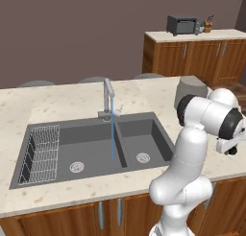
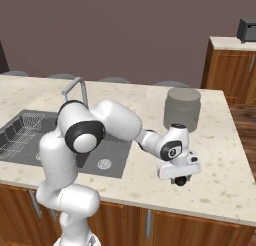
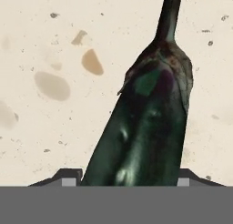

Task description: Turn on the sink faucet. Then move the eggplant from the counter to the sink. Turn off the sink. Move the vegetable from the sink to the pot next to the stove. Finally move the pot to the front right burner.

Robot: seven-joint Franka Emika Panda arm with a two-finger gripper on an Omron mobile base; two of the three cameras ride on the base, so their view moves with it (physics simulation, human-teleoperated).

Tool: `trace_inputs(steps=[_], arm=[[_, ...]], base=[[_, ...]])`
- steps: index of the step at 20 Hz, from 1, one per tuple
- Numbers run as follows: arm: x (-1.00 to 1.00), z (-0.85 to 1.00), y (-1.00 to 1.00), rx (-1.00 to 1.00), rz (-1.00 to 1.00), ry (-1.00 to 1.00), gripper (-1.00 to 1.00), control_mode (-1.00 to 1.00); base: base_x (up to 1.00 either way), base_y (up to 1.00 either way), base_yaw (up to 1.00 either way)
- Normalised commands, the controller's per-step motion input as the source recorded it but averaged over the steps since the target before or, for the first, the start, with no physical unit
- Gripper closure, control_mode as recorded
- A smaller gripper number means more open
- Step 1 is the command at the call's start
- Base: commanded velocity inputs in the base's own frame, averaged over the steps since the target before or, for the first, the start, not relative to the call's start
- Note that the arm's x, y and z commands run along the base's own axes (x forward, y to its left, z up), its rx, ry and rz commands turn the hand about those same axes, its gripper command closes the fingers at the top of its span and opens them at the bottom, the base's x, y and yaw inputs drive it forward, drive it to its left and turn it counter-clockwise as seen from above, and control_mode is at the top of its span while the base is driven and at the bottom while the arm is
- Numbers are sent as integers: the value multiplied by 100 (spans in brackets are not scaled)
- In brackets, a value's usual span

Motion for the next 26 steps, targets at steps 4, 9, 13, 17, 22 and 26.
trace_inputs(steps=[4,9,13,17,22,26], arm=[[-20,6,95,-2,2,0,100,-100],[-14,9,100,-1,5,3,100,-100],[0,13,100,0,11,8,100,-100],[2,19,100,-1,13,12,100,-100],[12,24,100,-2,17,14,100,-100],[9,21,100,-3,17,8,100,-100]], base=[[0,0,0],[0,0,0],[0,0,0],[0,0,0],[0,0,0],[0,0,0]])
